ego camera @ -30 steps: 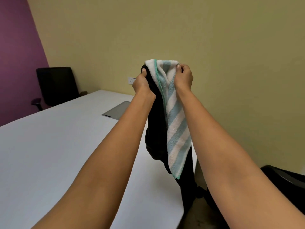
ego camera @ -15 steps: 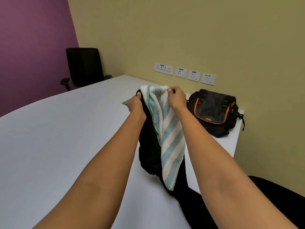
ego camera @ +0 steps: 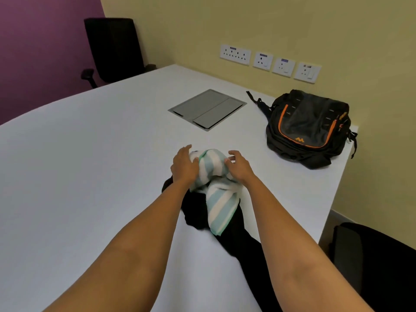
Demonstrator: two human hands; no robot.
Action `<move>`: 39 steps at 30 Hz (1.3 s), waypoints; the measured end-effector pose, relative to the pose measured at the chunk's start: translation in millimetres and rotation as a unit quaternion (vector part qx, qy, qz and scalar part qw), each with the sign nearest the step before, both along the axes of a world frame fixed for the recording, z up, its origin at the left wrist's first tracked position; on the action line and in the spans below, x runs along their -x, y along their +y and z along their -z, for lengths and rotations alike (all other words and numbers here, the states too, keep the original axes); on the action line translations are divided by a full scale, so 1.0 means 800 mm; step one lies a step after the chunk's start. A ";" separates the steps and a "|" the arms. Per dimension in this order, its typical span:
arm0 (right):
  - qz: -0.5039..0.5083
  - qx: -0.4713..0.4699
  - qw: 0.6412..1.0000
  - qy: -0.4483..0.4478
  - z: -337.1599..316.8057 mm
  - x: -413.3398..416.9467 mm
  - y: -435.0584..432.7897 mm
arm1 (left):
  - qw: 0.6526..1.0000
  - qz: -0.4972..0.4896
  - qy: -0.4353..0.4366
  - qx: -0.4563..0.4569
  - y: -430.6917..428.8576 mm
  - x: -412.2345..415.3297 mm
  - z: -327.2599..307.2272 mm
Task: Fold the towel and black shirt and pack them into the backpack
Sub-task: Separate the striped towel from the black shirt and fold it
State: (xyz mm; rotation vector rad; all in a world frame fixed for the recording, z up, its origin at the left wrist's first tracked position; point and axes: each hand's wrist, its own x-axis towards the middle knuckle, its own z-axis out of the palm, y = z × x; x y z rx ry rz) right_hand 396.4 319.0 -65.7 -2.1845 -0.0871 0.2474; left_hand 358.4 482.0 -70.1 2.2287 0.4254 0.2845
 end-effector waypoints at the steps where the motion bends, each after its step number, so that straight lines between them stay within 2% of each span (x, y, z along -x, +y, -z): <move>1: 0.006 -0.004 1.000 0.004 0.009 0.005 -0.006 | 0.999 0.028 0.010 -0.037 -0.004 0.006 0.011; 4: 0.011 0.010 1.000 0.025 0.039 0.027 -0.025 | 0.986 0.089 0.066 -0.126 -0.015 0.028 0.042; 8: -0.015 0.086 0.994 0.069 0.071 0.071 -0.050 | 0.966 0.140 0.116 -0.184 -0.030 0.061 0.065; 11: -0.057 0.201 0.972 0.104 0.090 0.119 -0.063 | 0.956 0.163 0.143 -0.196 -0.034 0.079 0.071; 14: -0.097 0.297 0.945 0.100 0.104 0.165 -0.068 | 0.951 0.179 0.158 -0.197 -0.036 0.095 0.069; 17: -0.090 0.367 0.920 0.103 0.113 0.201 -0.066 | 0.945 0.197 0.173 -0.193 -0.032 0.107 0.067; 19: -0.054 0.380 0.918 0.101 0.118 0.217 -0.065 | 0.941 0.211 0.188 -0.186 -0.029 0.111 0.066; 22: 0.009 0.382 0.920 0.086 0.116 0.231 -0.067 | 0.935 0.227 0.208 -0.176 -0.026 0.115 0.060; 24: 0.070 0.371 0.925 0.045 0.107 0.231 -0.068 | 0.933 0.231 0.218 -0.169 -0.024 0.118 0.055; 27: 0.176 0.297 0.938 -0.034 0.073 0.213 -0.071 | 0.940 0.221 0.210 -0.155 -0.020 0.120 0.052; 30: 0.228 0.223 0.940 -0.123 0.021 0.178 -0.070 | 0.950 0.202 0.197 -0.135 -0.020 0.120 0.051; 33: 0.201 0.161 0.943 -0.209 -0.029 0.134 -0.056 | 0.963 0.170 0.174 -0.114 -0.023 0.114 0.050; 35: 0.168 0.122 0.951 -0.230 -0.043 0.108 -0.045 | 0.972 0.142 0.155 -0.109 -0.025 0.108 0.051; 37: 0.141 0.098 0.966 -0.192 -0.037 0.088 -0.043 | 0.976 0.119 0.144 -0.109 -0.027 0.100 0.052; 39: 0.072 0.072 0.986 -0.131 -0.014 0.079 -0.052 | 0.979 0.103 0.138 -0.108 -0.031 0.091 0.052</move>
